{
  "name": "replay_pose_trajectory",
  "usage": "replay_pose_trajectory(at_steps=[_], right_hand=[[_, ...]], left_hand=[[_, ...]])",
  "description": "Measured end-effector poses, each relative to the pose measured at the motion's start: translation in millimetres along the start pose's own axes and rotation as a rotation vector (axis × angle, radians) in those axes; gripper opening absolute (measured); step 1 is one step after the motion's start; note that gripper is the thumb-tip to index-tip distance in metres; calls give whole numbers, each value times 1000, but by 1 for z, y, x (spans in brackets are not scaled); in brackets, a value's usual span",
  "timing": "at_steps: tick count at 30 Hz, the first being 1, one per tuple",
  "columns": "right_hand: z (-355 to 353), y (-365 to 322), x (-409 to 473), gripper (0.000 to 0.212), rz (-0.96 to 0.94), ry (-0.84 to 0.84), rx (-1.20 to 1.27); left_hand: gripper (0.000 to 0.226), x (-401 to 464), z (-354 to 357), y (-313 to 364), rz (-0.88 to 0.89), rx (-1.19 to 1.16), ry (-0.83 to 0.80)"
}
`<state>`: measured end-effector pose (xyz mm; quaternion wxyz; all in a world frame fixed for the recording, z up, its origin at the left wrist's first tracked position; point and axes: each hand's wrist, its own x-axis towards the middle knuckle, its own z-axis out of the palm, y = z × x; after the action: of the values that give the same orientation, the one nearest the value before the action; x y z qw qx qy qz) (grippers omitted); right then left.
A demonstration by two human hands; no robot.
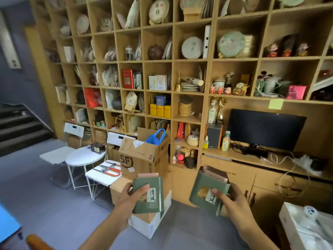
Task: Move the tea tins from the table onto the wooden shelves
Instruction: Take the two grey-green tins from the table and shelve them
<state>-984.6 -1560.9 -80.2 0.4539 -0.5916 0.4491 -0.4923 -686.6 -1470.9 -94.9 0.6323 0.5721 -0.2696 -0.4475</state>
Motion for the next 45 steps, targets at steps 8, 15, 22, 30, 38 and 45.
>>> replay_pose_trajectory(at_steps=[8,15,22,30,38,45], right_hand=[[68,43,149,35,10,-109,-48],[118,38,303,44,-2,-125,-94],[143,51,409,43,17,-85,-82],[170,96,525,43,119,-99,-89],[164,134,680,55,150,-39,-64],[143,136,825,77,62,56,-41]], left_hand=[[76,147,15,14,35,15,-9],[82,320,29,35,51,-28,-39],[88,441,51,44,33,8,-145],[87,548,76,40,-11,34,-159],[89,694,143,65,-22,107,-263],[95,829,251,103,73,187,-330]])
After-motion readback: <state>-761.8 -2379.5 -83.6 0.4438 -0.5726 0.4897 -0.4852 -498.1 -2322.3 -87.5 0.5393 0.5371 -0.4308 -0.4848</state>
